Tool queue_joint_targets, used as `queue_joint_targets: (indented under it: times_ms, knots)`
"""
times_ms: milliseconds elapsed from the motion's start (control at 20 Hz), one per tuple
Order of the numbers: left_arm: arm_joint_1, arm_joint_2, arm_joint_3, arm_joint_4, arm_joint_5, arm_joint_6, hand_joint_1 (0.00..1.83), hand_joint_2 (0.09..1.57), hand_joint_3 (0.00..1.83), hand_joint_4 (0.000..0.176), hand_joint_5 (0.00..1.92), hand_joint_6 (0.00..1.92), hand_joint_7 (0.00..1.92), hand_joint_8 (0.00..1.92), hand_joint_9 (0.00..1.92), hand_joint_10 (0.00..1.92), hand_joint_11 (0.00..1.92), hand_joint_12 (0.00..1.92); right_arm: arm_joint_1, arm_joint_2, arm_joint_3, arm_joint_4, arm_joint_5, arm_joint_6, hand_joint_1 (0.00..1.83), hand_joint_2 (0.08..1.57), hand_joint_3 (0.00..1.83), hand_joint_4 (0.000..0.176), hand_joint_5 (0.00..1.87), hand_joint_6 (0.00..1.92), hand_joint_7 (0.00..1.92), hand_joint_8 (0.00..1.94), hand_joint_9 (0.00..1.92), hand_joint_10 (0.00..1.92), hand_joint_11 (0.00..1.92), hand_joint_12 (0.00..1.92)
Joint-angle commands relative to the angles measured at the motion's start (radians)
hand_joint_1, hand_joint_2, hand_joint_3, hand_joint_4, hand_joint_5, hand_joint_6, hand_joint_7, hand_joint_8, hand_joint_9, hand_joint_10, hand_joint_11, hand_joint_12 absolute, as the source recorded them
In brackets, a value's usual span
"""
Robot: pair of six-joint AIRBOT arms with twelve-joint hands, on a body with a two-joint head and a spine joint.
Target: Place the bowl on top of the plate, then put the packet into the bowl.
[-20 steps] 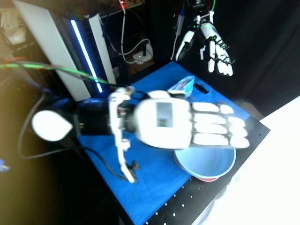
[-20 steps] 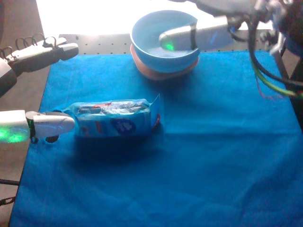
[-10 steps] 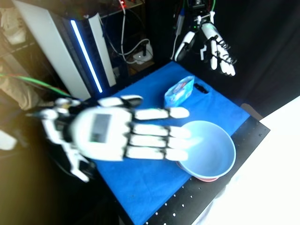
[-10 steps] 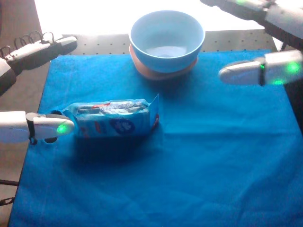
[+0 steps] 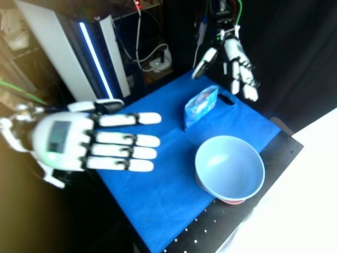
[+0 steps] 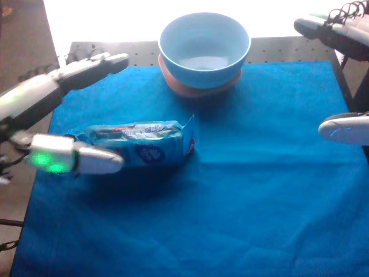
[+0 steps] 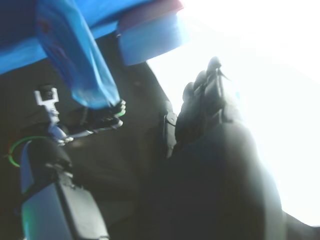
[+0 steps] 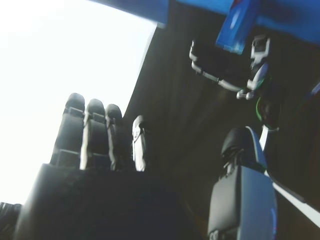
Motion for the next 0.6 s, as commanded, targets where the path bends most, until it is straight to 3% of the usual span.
queue_joint_targets:
  times_ms: [0,100,150,200,250,300,350,400,450,500,550]
  knots:
    - [-0.015,-0.016,0.008,0.001,-0.069,-0.006,0.77,0.72,0.00,0.176,0.19,0.01,0.08,0.01,0.09,0.01,0.02,0.02,0.006,0.002,0.000,0.036,0.131,0.004,0.32,0.93,0.01,0.176,0.00,0.00,0.00,0.00,0.00,0.00,0.00,0.00]
    - [-0.044,-0.054,0.035,0.017,-0.025,-0.007,0.73,0.77,0.00,0.176,0.25,0.01,0.15,0.00,0.16,0.01,0.06,0.04,0.006,0.001,0.000,0.037,0.131,0.004,0.32,0.95,0.02,0.176,0.00,0.00,0.00,0.00,0.00,0.00,0.00,0.00]
    - [-0.051,-0.063,0.041,0.024,-0.009,-0.007,0.77,0.87,0.00,0.133,0.38,0.00,0.31,0.00,0.31,0.01,0.20,0.15,0.006,0.001,0.000,0.037,0.131,0.004,0.33,0.96,0.01,0.176,0.00,0.00,0.00,0.00,0.00,0.00,0.00,0.00]
    - [-0.058,-0.067,0.045,0.033,0.005,-0.007,0.77,0.87,0.00,0.133,0.38,0.00,0.31,0.00,0.31,0.01,0.20,0.15,0.006,0.001,0.000,0.038,0.131,0.004,0.33,0.96,0.01,0.176,0.00,0.00,0.00,0.00,0.00,0.00,0.00,0.00]
    - [-0.062,-0.072,0.048,0.042,0.020,-0.007,0.81,0.89,0.00,0.101,0.43,0.00,0.38,0.00,0.36,0.01,0.21,0.34,0.006,0.001,0.000,0.039,0.131,0.004,0.31,0.97,0.01,0.176,0.00,0.00,0.00,0.00,0.00,0.00,0.00,0.00]
    - [-0.063,-0.074,0.049,0.044,0.025,-0.007,0.88,0.94,0.00,0.051,0.51,0.01,0.47,0.01,0.47,0.00,0.26,0.56,0.006,0.001,0.001,0.040,0.131,0.004,0.31,0.98,0.02,0.176,0.00,0.00,0.00,0.00,0.00,0.00,0.00,0.00]
    - [-0.064,-0.077,0.052,0.047,0.035,-0.007,1.04,0.97,0.00,0.000,0.69,0.01,0.69,0.02,0.69,0.05,0.40,0.74,0.006,0.001,0.002,0.041,0.131,0.004,0.30,1.00,0.02,0.176,0.00,0.00,0.00,0.00,0.00,0.00,0.00,0.00]
    - [-0.066,-0.081,0.056,0.047,0.040,-0.008,1.10,1.00,0.00,0.000,0.80,0.01,0.82,0.03,0.82,0.07,0.48,0.85,0.006,0.000,0.002,0.044,0.131,0.004,0.32,1.01,0.02,0.176,0.00,0.00,0.00,0.00,0.00,0.00,0.00,0.00]
    - [-0.070,-0.086,0.061,0.046,0.045,-0.008,1.19,1.11,0.00,0.000,0.92,0.75,0.91,0.92,0.98,0.14,0.60,1.05,0.004,-0.001,0.003,0.047,0.131,0.004,0.34,1.01,0.01,0.176,0.00,0.00,0.00,0.00,0.00,0.00,0.00,0.00]
    - [-0.075,-0.090,0.066,0.046,0.048,-0.010,1.22,1.15,0.00,0.000,0.95,0.84,0.87,1.26,1.04,0.47,0.72,1.22,0.001,-0.001,0.003,0.049,0.131,0.004,0.36,1.01,0.01,0.176,0.00,0.00,0.00,0.00,0.00,0.00,0.00,0.00]
    - [-0.081,-0.092,0.069,0.046,0.048,-0.012,1.23,1.14,0.01,0.000,0.97,0.83,0.89,1.31,1.02,0.71,0.79,1.22,-0.001,-0.002,0.004,0.052,0.131,0.004,0.34,1.01,0.01,0.176,0.00,0.00,0.00,0.00,0.00,0.00,0.00,0.00]
